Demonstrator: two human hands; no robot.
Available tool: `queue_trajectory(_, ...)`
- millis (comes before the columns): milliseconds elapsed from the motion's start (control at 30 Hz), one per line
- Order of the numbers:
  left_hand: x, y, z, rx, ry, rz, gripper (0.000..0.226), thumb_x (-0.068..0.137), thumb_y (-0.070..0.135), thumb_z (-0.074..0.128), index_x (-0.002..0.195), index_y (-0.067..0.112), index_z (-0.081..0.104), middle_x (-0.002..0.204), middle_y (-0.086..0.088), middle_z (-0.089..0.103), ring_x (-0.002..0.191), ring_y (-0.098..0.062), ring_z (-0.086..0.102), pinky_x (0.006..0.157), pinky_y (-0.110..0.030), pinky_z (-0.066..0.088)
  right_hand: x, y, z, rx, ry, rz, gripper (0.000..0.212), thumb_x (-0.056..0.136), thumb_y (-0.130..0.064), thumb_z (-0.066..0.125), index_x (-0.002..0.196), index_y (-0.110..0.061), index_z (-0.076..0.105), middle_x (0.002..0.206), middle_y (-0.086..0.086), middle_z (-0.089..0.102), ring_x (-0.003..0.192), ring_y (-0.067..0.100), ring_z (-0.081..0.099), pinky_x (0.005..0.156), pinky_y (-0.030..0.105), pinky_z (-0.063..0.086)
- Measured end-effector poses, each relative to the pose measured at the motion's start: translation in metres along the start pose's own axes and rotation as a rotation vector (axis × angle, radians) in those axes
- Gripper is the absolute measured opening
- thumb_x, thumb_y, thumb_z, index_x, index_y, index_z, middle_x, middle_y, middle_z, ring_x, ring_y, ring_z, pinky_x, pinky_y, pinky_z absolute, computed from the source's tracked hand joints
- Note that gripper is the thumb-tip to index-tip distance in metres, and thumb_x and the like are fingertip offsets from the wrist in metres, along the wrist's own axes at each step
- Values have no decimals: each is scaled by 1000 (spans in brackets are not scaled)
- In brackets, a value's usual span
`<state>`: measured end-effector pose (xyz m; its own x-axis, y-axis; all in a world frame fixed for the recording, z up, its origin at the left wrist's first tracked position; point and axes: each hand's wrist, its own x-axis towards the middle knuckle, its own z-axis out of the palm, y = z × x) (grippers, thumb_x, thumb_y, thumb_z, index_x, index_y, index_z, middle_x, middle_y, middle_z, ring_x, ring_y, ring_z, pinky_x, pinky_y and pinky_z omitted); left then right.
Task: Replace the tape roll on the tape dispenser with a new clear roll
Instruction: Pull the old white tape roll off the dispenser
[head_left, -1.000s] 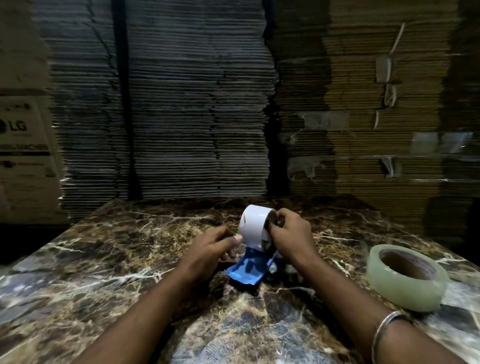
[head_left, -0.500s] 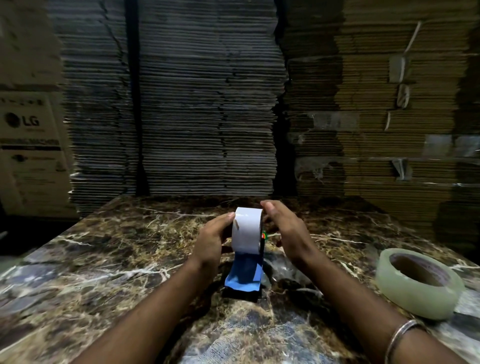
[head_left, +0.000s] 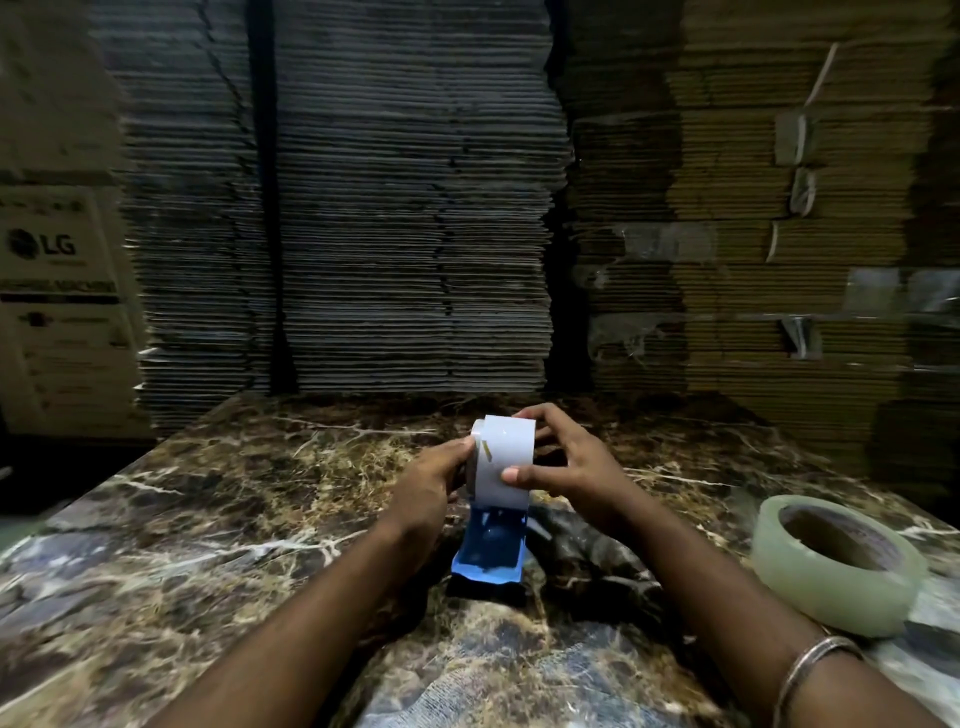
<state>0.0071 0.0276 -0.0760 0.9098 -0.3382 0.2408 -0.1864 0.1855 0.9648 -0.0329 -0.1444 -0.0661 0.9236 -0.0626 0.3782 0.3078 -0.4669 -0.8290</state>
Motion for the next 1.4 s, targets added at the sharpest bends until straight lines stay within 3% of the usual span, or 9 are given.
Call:
queue_trajectory(100, 2, -3, -1, 40, -24, 6, 37, 101, 19, 37, 82, 16, 69, 73, 6, 74, 73, -11, 63, 58, -16, 49, 1, -1, -4, 65, -4, 24, 65, 49, -37, 83, 107, -25, 56, 96, 1, 61, 84, 17, 64, 59, 24, 51)
queue_trajectory(200, -1, 0, 1, 77, -62, 9, 38, 103, 23, 33, 93, 13, 68, 90, -4, 72, 87, -17, 65, 69, -24, 47, -1, -1, -12, 146, -17, 45, 67, 49, -23, 83, 109, -14, 53, 93, 3, 58, 80, 18, 62, 64, 36, 53)
queue_trajectory(367, 3, -1, 2, 159, -106, 21, 38, 103, 29, 34, 107, 10, 67, 112, -18, 69, 105, -30, 63, 86, -32, 50, -2, -1, -17, 173, -16, 78, 70, 41, -31, 78, 105, -14, 54, 92, 4, 57, 84, 22, 60, 65, 42, 51)
queue_trajectory(567, -3, 2, 2, 188, -90, 36, 27, 101, 33, 39, 88, 24, 62, 94, 1, 65, 85, -9, 60, 65, -14, 49, -1, 1, -16, 207, -25, 117, 61, 45, -31, 77, 100, -22, 54, 94, 4, 57, 84, 20, 60, 59, 37, 51)
queue_trajectory(733, 5, -5, 3, 218, -104, 84, 49, 88, 58, 49, 100, 16, 71, 105, -10, 73, 103, -30, 66, 90, -48, 53, 3, 1, -17, 220, -9, 132, 49, 51, -20, 68, 99, -20, 55, 96, 10, 55, 80, 22, 56, 54, 29, 44)
queue_trajectory(933, 6, -6, 8, 246, -81, 119, 48, 92, 47, 48, 97, 5, 71, 96, -15, 75, 89, -29, 70, 72, -37, 55, 4, -3, -17, 266, -18, 142, 47, 53, -12, 57, 99, -13, 49, 84, 6, 52, 71, 13, 50, 43, 13, 41)
queue_trajectory(1133, 9, -6, 8, 212, -87, 114, 49, 91, 48, 50, 91, 5, 73, 91, -17, 75, 82, -29, 70, 69, -40, 54, 4, -5, -19, 257, 7, 160, 42, 52, -13, 56, 94, -15, 51, 84, 5, 52, 73, 14, 50, 42, 14, 40)
queue_trajectory(1267, 12, -4, 7, 206, -71, 131, 46, 95, 40, 50, 89, 0, 73, 91, -24, 73, 74, -22, 67, 63, -30, 50, 4, -5, -20, 266, 28, 162, 37, 52, -14, 56, 89, -16, 53, 83, 4, 52, 72, 14, 49, 42, 16, 39)
queue_trajectory(1400, 13, -6, 6, 207, -59, 138, 49, 92, 48, 52, 90, 4, 74, 92, -22, 74, 90, -39, 69, 77, -52, 55, 4, -4, -19, 280, 21, 168, 37, 53, -15, 54, 90, -17, 51, 83, 3, 51, 71, 15, 48, 38, 16, 39)
